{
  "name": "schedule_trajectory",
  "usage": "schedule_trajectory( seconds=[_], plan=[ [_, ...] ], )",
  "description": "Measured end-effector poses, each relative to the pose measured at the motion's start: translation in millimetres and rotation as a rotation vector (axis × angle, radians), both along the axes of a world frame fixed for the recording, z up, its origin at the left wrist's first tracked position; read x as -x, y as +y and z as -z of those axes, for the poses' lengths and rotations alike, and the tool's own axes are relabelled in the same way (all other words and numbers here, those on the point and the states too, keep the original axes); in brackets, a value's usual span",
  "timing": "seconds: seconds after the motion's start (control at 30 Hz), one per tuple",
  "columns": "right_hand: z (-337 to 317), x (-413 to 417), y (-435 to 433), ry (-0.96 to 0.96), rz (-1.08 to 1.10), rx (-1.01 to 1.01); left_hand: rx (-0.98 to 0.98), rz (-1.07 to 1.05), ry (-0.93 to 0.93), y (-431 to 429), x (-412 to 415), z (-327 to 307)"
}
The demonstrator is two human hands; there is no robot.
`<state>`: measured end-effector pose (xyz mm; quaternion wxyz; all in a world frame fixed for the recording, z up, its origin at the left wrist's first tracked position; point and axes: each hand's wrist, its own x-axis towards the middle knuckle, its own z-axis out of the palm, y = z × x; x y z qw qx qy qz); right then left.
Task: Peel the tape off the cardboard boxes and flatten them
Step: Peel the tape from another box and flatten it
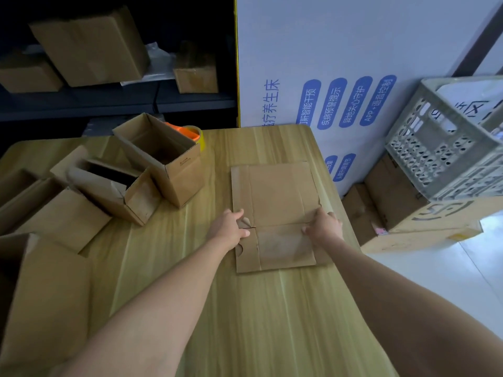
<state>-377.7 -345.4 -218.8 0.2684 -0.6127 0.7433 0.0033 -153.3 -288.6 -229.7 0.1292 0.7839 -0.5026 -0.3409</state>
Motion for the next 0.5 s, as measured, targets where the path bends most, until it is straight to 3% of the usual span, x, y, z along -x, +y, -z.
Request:
schedule_trajectory(
  seconds=[0.1, 0.2, 0.37, 0.5],
  plan=[
    [3, 2, -5, 0.005, -0.024, 0.039, 0.003, 0.016, -0.079, -4, 3, 0],
    [-2, -1, 10, 0.125, -0.045, 0.096, -0.048, 0.055, -0.128, 1, 5, -9],
    [-32, -19, 38, 0.353, -0.222, 0.337, 0.016, 0.087, -0.035, 16, -2, -49],
    [-87, -58, 57, 0.272, -0.384, 0.449, 0.152, 0.07, -0.129, 42, -14, -102]
  ],
)
